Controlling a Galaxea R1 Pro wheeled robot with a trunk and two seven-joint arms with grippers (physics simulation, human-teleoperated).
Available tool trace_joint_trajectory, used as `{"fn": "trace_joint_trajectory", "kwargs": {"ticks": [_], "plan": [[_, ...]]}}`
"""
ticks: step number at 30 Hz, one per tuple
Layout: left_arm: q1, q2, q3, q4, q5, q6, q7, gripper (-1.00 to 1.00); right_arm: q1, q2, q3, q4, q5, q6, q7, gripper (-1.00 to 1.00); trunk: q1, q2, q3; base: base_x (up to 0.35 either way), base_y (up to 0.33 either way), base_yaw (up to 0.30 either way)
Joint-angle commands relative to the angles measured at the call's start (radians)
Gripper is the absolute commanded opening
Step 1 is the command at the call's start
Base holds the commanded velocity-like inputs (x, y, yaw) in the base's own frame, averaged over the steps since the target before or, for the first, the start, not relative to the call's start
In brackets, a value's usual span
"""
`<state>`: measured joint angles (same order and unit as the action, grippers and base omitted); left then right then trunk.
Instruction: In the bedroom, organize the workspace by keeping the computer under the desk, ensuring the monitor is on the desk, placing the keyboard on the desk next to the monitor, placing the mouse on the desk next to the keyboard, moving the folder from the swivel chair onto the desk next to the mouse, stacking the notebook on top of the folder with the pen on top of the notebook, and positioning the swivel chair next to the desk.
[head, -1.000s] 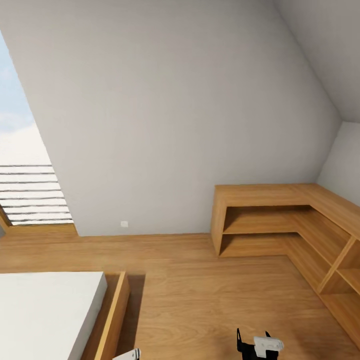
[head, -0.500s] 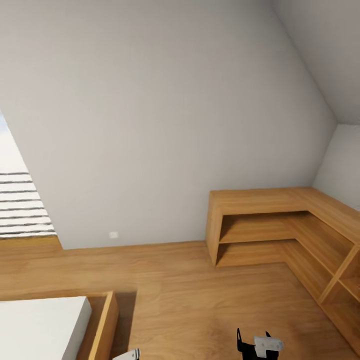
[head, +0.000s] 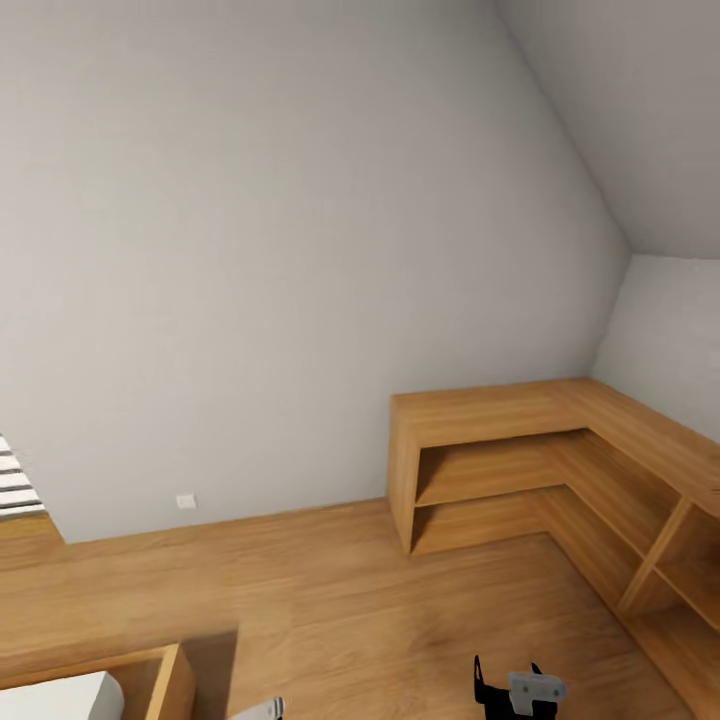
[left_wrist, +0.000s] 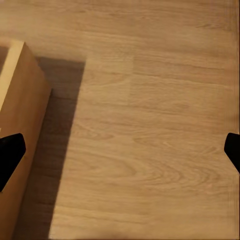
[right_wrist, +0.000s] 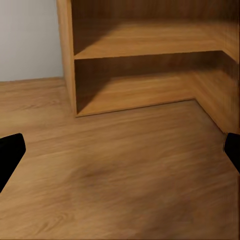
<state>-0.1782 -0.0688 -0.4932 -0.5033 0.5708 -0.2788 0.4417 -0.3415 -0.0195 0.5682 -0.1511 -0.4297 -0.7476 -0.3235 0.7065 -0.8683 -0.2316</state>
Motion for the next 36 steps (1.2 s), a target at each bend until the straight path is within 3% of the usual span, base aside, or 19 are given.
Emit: {"fn": "trace_joint_trajectory", "kwargs": {"ticks": [1,6,9,11,13,16,18,19,21,24,26,32,36], "plan": [[-0.001,-0.001,-0.008,0.000,0.011,-0.006,0.006,1.00,-0.001,-0.001,0.009,-0.001,-0.004,-0.001,-0.006,1.00,0.000,-0.001,0.000,0.095,-0.020,-0.202],[-0.001,-0.001,-0.004,0.023,0.011,-0.007,0.005,1.00,0.000,0.000,0.009,0.012,-0.006,-0.001,-0.006,1.00,0.000,-0.001,0.005,0.025,-0.005,-0.204],[-0.001,-0.002,-0.004,0.094,0.011,-0.019,0.004,1.00,0.001,0.002,0.009,0.074,-0.008,-0.001,-0.005,1.00,0.000,-0.001,0.009,0.004,-0.001,-0.204],[-0.001,-0.002,-0.004,0.148,0.011,-0.062,-0.005,1.00,0.002,0.002,0.010,0.105,-0.009,-0.006,-0.005,1.00,0.000,-0.001,0.011,0.002,0.000,-0.204],[-0.001,0.000,-0.003,0.232,0.015,-0.137,-0.046,1.00,0.008,0.002,0.009,0.129,-0.011,-0.031,-0.006,1.00,0.000,-0.001,0.013,0.001,0.000,-0.204],[-0.001,0.001,-0.001,0.326,0.019,-0.180,-0.129,1.00,0.037,0.001,0.009,0.145,-0.013,-0.074,-0.006,1.00,0.000,-0.001,0.017,0.000,0.000,-0.204],[-0.001,0.007,0.004,0.427,0.029,-0.228,-0.221,1.00,0.101,0.000,0.008,0.159,-0.017,-0.135,-0.007,1.00,0.000,-0.001,0.019,0.000,0.000,-0.206],[-0.001,0.010,0.004,0.443,0.034,-0.253,-0.235,1.00,0.115,-0.001,0.006,0.162,-0.021,-0.152,-0.010,1.00,0.000,-0.001,0.020,0.000,0.000,-0.215],[-0.001,0.013,0.005,0.456,0.041,-0.290,-0.247,1.00,0.129,-0.001,0.005,0.165,-0.043,-0.168,-0.012,1.00,0.000,-0.001,0.022,0.000,0.000,-0.228],[-0.001,0.014,0.005,0.466,0.048,-0.322,-0.256,1.00,0.150,0.002,0.005,0.167,-0.125,-0.181,-0.011,1.00,0.000,-0.001,0.025,0.076,0.000,-0.242],[-0.001,0.013,0.004,0.469,0.049,-0.330,-0.258,1.00,0.163,0.004,0.006,0.170,-0.155,-0.181,-0.009,1.00,0.000,-0.001,0.026,0.247,0.000,-0.252],[-0.001,0.012,0.004,0.471,0.049,-0.333,-0.259,1.00,0.179,0.007,0.008,0.174,-0.169,-0.180,-0.005,1.00,0.000,-0.001,0.026,0.313,0.000,-0.264],[-0.001,0.011,0.005,0.471,0.049,-0.333,-0.259,1.00,0.188,0.022,0.007,0.174,-0.170,-0.180,0.005,1.00,0.000,-0.001,0.026,0.331,0.000,-0.278]]}}
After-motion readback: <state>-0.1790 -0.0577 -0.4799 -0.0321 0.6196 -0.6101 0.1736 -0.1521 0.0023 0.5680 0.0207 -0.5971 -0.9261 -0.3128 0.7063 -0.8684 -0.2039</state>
